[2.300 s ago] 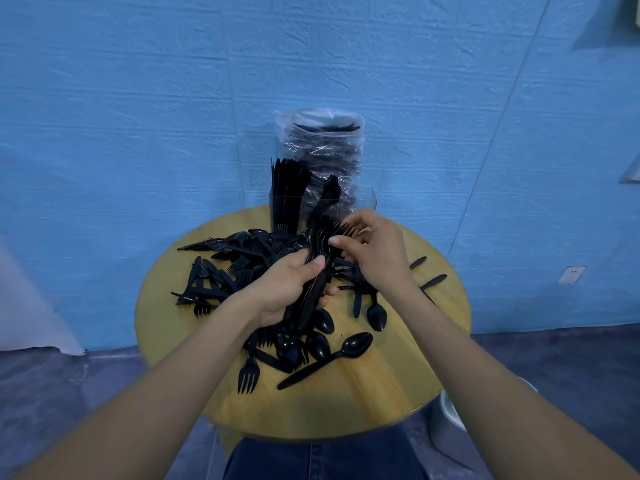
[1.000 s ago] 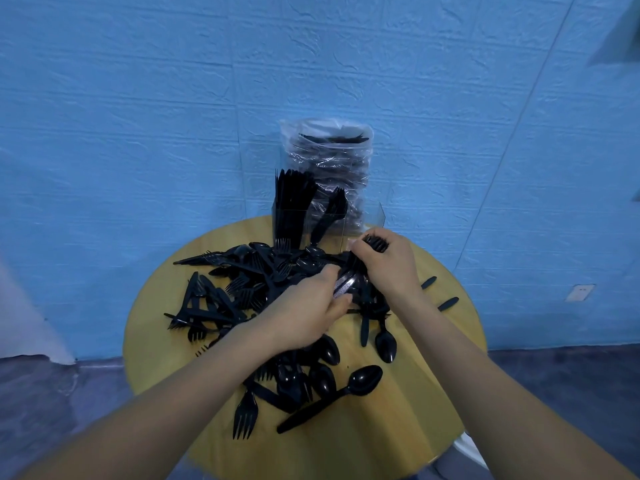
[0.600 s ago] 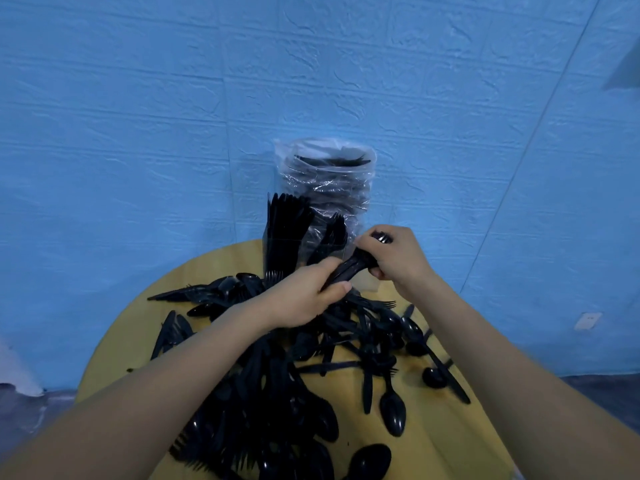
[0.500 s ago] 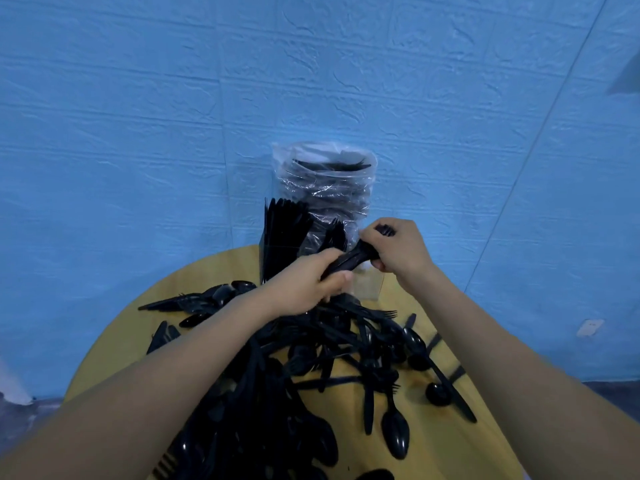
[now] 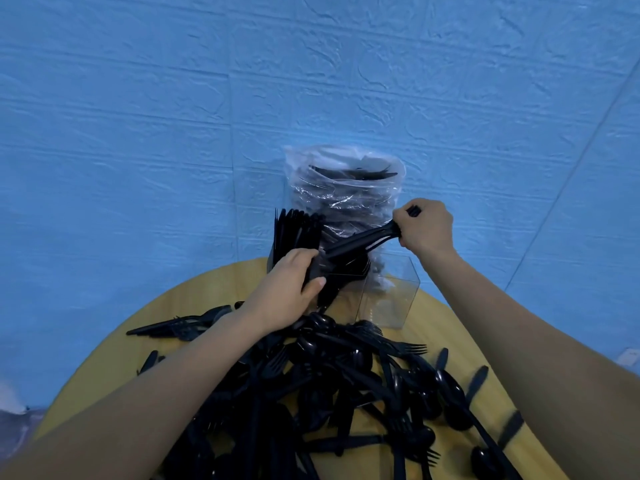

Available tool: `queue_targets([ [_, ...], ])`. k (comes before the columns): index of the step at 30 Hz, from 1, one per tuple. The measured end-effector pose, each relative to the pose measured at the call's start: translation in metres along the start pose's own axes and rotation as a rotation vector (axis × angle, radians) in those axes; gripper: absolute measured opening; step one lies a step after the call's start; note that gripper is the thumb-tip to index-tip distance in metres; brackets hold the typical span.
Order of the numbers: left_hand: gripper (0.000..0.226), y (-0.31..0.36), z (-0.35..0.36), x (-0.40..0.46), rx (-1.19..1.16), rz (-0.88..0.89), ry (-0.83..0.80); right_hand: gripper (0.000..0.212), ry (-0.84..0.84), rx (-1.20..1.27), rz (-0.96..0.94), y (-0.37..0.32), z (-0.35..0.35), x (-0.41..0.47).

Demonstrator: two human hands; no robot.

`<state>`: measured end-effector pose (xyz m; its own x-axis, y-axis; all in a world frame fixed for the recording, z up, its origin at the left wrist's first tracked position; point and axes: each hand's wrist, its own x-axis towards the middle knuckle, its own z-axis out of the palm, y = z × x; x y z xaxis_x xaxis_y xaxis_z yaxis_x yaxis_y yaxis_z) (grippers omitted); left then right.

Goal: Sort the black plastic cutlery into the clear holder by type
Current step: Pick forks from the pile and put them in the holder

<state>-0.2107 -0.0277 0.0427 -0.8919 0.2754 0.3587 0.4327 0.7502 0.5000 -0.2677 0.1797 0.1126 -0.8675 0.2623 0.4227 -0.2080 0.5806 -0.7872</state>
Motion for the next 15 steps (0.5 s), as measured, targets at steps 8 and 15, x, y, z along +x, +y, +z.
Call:
queue_targets([
  [8, 0.04, -0.013, 0.002, -0.005, 0.171, 0.133, 0.011, 0.019, 0.005, -0.315, -0.221, -0.01, 0.038, -0.003],
  [15, 0.044, -0.016, -0.002, -0.007, 0.29, 0.213, -0.026, 0.019, -0.019, -0.384, -0.234, -0.011, 0.033, 0.009],
])
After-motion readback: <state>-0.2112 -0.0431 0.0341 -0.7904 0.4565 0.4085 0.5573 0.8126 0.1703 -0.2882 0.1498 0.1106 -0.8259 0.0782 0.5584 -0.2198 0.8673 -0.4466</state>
